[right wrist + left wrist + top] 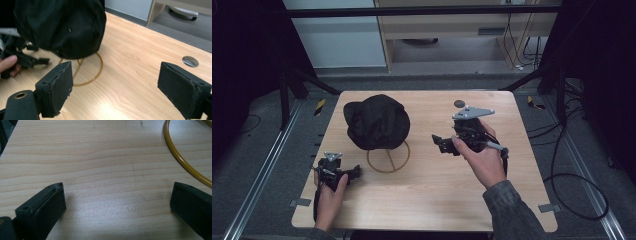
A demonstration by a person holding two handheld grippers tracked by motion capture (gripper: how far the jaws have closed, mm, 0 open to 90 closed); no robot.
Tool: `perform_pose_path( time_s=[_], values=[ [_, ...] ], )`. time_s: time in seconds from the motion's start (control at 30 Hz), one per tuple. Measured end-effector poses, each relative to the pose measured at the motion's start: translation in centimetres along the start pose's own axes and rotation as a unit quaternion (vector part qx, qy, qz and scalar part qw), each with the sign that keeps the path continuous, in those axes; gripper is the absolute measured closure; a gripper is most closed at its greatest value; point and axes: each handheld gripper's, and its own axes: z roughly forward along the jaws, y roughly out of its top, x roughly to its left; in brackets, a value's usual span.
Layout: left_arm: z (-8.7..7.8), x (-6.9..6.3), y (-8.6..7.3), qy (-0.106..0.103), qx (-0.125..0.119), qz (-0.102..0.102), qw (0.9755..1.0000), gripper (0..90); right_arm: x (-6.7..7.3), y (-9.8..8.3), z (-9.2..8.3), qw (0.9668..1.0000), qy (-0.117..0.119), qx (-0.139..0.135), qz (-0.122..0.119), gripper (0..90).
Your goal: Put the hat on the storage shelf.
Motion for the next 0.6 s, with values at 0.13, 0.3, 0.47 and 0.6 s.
perform_pose_path(
  time_s=[0.13,0.3,0.47,0.6],
  values=[
    [0.0,0.1,0.0,-0.001,0.001,0.001,1.0,0.0,-0.4,-1.8,-0.1,1.0,-0.001,0.005,0.007,12.5],
    [0.1,0.1,0.1,-0.001,-0.001,0.0,1.0,0.0,-0.7,-4.2,0.4,0.9998,-0.009,0.016,0.005,12.6],
    [0.2,0.6,0.2,-0.009,-0.001,0.008,0.9999,0.0,-1.4,-6.5,1.0,0.9991,-0.007,0.042,0.0,12.7],
    [0.2,0.7,0.2,-0.01,-0.001,0.009,0.9999,0.0,-1.8,-8.1,1.3,0.9985,-0.009,0.054,-0.005,13.8]
  ],
)
